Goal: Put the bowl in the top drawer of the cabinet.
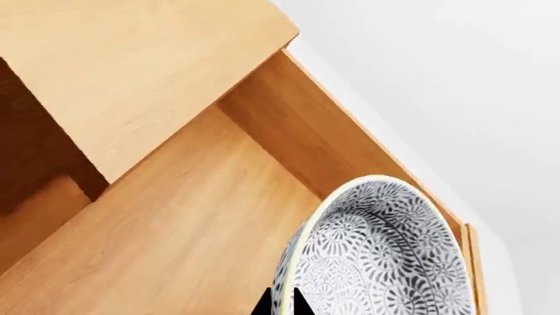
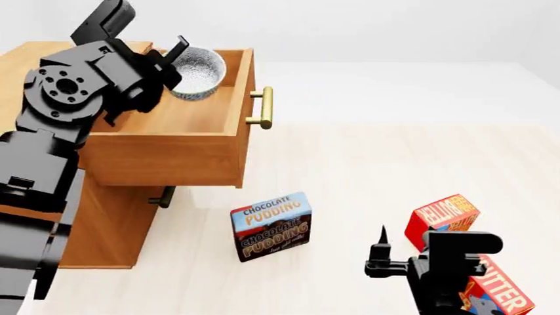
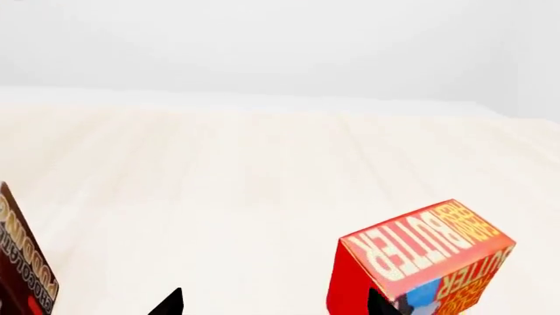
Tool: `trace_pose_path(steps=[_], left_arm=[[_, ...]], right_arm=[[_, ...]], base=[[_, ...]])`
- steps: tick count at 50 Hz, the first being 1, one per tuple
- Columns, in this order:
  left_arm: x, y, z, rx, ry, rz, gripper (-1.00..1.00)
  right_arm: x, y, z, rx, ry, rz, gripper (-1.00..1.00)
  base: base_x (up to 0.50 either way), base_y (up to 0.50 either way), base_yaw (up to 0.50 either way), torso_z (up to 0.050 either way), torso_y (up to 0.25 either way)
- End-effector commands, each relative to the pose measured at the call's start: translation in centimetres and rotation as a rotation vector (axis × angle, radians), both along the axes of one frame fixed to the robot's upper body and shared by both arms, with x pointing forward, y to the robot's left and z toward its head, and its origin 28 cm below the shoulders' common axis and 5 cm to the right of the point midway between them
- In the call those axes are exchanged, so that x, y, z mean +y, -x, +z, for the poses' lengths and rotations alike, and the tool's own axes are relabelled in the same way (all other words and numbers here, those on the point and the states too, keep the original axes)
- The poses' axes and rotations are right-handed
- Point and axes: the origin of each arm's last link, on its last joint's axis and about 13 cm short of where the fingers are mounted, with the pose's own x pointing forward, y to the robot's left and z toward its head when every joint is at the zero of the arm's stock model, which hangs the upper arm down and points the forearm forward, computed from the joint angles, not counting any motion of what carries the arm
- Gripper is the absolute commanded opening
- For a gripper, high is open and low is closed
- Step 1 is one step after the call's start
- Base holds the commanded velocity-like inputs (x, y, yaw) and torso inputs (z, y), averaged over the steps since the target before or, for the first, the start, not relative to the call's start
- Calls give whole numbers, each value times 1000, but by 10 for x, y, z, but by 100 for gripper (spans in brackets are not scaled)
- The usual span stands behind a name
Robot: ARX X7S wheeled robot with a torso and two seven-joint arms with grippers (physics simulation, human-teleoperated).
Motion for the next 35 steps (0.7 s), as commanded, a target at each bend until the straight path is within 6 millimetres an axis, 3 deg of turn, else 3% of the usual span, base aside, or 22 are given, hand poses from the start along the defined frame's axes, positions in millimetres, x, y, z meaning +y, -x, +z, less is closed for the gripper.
trace_pose_path(steps=[1,35], left_arm=[[2,-8,-14,31,32,27,-100],[11,-8,-18,41,68,80,-100]], right_arm=[[0,0,-3,13,8,6,100],[1,-1,-8,34,20,32,100]], base=[[0,0,0,0,0],[0,0,0,0,0]])
